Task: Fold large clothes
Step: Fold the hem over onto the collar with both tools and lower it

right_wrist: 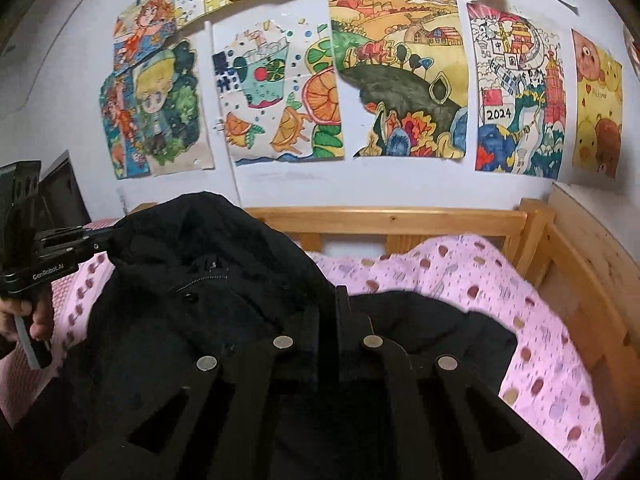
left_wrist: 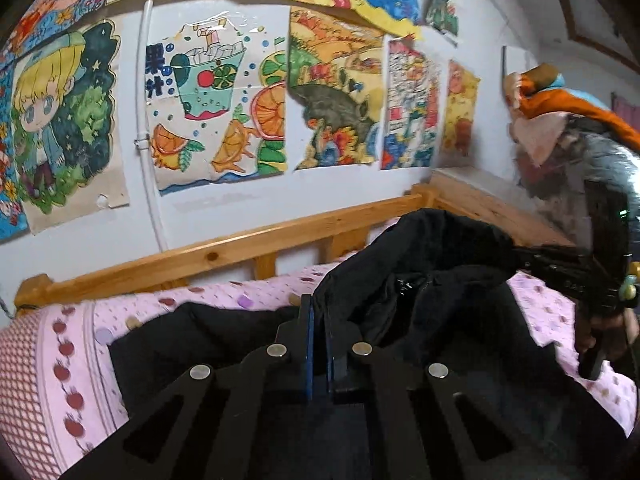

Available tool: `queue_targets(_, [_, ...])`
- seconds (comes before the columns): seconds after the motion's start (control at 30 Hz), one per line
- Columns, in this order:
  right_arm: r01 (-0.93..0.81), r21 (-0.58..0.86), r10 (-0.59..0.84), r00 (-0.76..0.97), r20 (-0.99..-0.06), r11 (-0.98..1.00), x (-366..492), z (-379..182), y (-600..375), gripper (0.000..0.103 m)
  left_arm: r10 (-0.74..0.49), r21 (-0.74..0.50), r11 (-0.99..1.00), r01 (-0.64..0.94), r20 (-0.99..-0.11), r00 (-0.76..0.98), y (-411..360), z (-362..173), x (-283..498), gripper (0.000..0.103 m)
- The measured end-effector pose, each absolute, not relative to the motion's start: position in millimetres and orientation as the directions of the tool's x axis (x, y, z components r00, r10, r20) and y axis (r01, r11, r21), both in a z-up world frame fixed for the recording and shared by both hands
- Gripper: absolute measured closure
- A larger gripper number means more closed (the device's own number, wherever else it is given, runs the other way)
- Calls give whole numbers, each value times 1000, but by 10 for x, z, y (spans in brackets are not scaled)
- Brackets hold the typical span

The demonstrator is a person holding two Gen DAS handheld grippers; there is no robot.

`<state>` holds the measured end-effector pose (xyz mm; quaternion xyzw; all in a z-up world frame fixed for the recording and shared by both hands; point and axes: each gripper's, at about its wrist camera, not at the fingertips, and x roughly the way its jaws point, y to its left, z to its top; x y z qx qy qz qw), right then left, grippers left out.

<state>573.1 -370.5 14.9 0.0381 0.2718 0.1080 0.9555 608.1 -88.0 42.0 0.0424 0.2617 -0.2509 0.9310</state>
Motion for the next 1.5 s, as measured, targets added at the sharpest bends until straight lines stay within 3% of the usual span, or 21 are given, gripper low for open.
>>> queue_targets(0.27, [-230,197,298,825,-480,953,5411,-138,-3813,97,-550,-167,821,545,-483,681,-617,114,5830,99])
queue_targets(0.63, [-237,137,273,780,-563,962,5320,-811,-3745,97,-476,-133,839,528,-652,590,-744,-656,5855,99])
queue_targets(0.73, [-236,126,265,779,-569,963,5271,-845,-3737,97,-459,-110,841,529,-663,592,-774,-698,5844,98])
queue_targets(0.87, [-261,114,279,778,-563,958,5152,-706,-3770,86,-454,-78,838,540,-649,611,-769,-613,5781,95])
queue_targets(0.97, [-298,134,323,788,-523,945,5009,-498,-3859,59,-467,-84,832,549,-640,610,-737,-532,5742,94])
queue_targets(1.0, [-303,145,334,797,-503,942,4974,-438,-3889,55,-473,-86,829,553,-636,610,-715,-490,5714,93])
queue_targets(1.1, [-268,139,302,837,-456,953,4956,-218,-3945,55,-491,-75,819,569,-606,626,-651,-326,5593,81])
queue_targets(1.23, [-200,178,260,853,-452,964,5231,-78,-3908,55,-545,-90,801,593,-521,657,-593,-48,5494,41])
queue_targets(1.27, [-192,195,262,849,-459,962,5336,-83,-3870,55,-550,-103,806,583,-497,672,-609,24,5514,39])
queue_targets(1.33, [-186,218,270,840,-470,958,5538,-150,-3767,55,-546,-121,815,567,-492,679,-715,86,5631,39])
queue_targets(1.43, [-212,228,303,793,-528,950,5799,-369,-3542,71,-560,-164,807,568,-518,646,-938,29,5853,39])
queue_targets(1.5, [-236,200,309,767,-562,951,5839,-517,-3420,77,-596,-210,774,597,-559,576,-1069,-91,5992,61])
